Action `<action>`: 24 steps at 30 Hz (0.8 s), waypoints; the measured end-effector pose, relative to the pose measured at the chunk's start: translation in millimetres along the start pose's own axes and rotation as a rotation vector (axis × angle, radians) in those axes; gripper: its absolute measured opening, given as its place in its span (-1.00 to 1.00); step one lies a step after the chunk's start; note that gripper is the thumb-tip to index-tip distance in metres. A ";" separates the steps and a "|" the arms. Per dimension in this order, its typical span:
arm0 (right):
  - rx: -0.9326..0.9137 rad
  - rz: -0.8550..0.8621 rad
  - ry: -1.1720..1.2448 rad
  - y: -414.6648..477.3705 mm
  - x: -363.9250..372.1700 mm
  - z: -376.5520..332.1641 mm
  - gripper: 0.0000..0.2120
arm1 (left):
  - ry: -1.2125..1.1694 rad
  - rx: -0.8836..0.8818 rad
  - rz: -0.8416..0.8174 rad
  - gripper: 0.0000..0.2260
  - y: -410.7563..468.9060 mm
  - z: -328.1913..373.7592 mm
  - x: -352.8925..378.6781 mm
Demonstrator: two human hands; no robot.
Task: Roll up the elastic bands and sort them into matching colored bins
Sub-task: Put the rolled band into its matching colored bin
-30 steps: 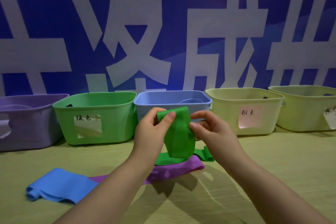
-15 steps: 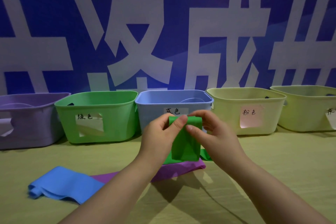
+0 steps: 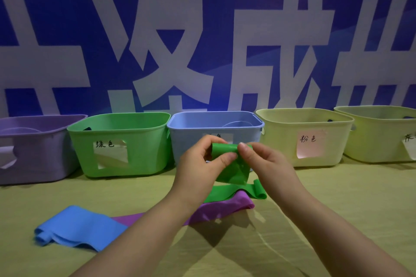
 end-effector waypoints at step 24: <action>0.016 -0.022 -0.011 0.7 2.9 0.5 -0.79 | 0.091 -0.051 0.049 -0.66 -0.3 -1.8 -4.7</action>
Point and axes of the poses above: each hand's wrist, its own y-axis towards the middle knuckle, its own x-axis out of the palm, z = x × y, the point moved 1 cm from there along y, towards the middle knuckle, and after that the axes turned 13 degrees about -x, right-handed, at the moved point
